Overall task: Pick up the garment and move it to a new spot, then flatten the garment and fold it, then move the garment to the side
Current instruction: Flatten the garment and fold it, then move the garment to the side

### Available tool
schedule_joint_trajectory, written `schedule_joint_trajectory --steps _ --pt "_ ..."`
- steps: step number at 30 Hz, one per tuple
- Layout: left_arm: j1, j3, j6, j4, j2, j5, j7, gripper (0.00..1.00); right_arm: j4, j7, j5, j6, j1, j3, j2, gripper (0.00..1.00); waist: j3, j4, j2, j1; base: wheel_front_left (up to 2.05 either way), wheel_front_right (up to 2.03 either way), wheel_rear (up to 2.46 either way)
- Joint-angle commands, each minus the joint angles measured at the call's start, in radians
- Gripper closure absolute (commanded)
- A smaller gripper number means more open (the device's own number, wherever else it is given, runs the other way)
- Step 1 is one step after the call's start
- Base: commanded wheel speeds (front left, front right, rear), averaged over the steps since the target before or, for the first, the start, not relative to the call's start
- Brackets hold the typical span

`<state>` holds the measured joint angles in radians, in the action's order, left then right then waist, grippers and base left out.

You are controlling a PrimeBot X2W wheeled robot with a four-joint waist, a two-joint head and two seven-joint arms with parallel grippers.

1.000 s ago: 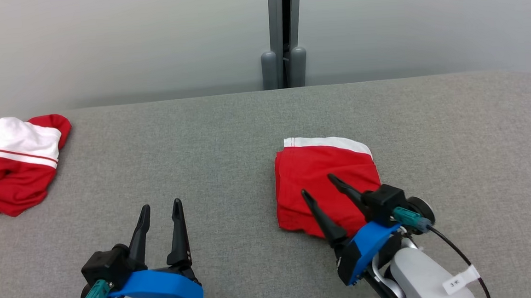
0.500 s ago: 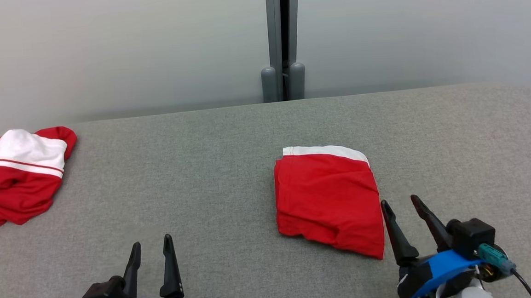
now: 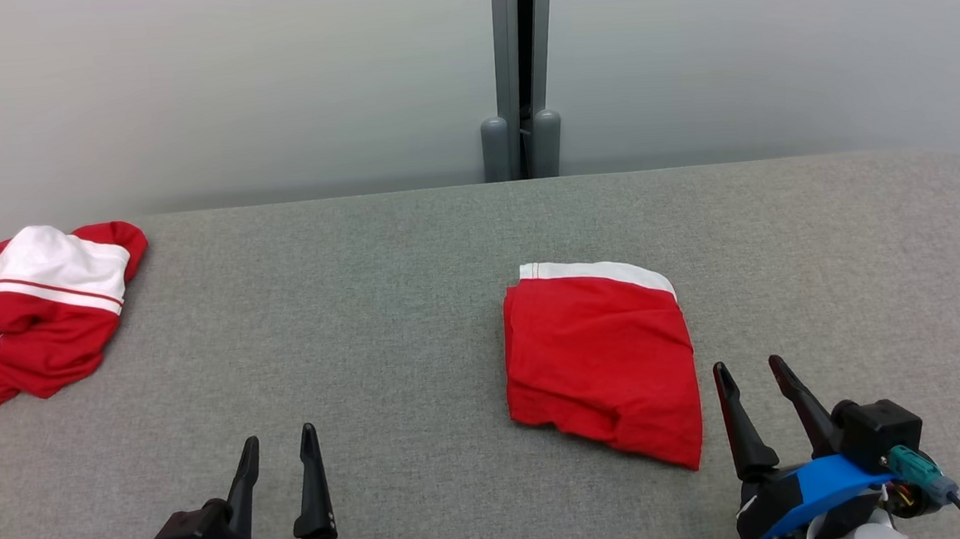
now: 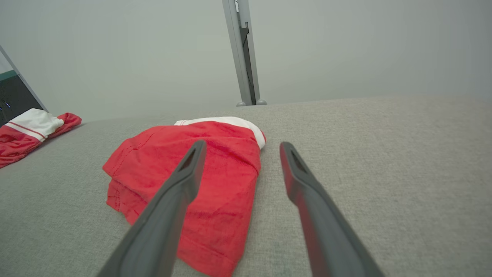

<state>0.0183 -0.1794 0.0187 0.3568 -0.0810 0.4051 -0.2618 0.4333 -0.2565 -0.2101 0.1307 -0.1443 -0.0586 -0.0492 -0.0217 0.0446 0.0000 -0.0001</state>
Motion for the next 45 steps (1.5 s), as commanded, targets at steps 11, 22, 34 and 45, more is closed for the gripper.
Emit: schedule_joint_trajectory --steps 11,22,34,45 --pt "0.020 -0.013 0.009 0.008 0.006 -0.012 -0.005 0.00 0.007 0.024 0.030 0.000 -0.045 0.017 -0.002 0.00 -0.022 -0.014 0.0000 0.0001 0.00 0.00 0.00" --pt "0.072 -0.028 0.015 0.000 0.002 -0.032 -0.005 0.00 0.067 0.294 0.111 0.000 -0.238 0.125 -0.002 0.00 -0.095 -0.065 0.0000 0.0001 0.00 0.00 0.00" --pt "0.112 -0.042 0.019 -0.005 0.010 -0.053 -0.005 0.00 0.211 0.522 0.048 0.000 -0.299 0.134 -0.057 0.00 -0.180 -0.156 0.0000 0.0001 0.00 0.00 0.00" --pt "0.131 -0.056 0.027 -0.040 0.009 -0.083 -0.004 0.00 0.195 0.490 -0.050 -0.001 -0.348 0.034 -0.118 1.00 -0.222 -0.103 0.0000 0.0001 0.00 0.00 0.00"
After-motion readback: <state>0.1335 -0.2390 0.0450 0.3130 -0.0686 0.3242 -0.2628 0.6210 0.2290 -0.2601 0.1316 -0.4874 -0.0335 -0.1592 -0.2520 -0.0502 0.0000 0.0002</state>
